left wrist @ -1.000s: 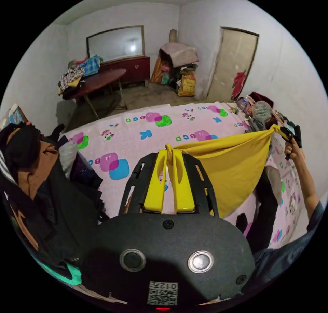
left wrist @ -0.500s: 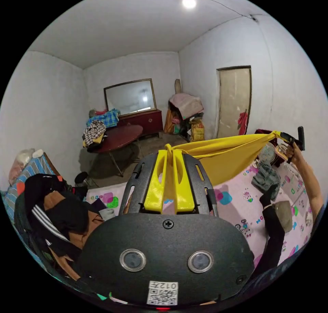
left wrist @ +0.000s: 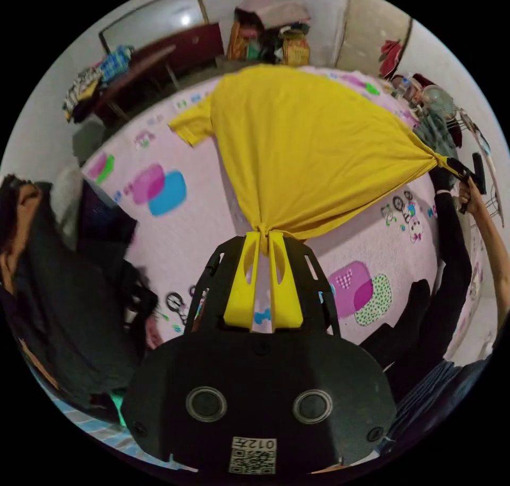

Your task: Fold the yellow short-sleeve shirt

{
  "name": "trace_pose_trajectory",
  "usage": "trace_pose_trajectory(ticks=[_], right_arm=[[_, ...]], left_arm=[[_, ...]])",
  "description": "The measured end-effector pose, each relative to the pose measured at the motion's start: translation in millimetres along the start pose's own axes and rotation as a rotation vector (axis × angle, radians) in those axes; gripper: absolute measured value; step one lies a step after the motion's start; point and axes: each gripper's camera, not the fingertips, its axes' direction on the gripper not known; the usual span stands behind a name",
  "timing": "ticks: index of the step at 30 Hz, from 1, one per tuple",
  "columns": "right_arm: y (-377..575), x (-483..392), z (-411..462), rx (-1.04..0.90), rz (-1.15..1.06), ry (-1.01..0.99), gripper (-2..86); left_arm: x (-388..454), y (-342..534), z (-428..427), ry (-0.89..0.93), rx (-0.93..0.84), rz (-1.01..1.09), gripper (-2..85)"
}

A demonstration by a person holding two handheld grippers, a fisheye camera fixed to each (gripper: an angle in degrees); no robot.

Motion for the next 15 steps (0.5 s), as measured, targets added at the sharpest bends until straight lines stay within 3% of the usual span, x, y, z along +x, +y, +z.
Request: trace_pose_trajectory(ticks=[4,9,15], right_arm=[[23.0,20.1,39.7,-0.11,0.027,0.067,-1.0],[36.9,22.0,66.0,-0.209,0.015,0.115,-0.9],[52.2,19.9,85.5,-0.324,0.071,0.17,0.7]], left_arm=[[3.9,0.2,61.3,0.064,-0.133,-0.032,1.7],[0.8,5.0,86.5,0.122,-0.143,-0.047,2.6],[7.4,18.9,100.3,0.129,-0.178,0.09,3.7]])
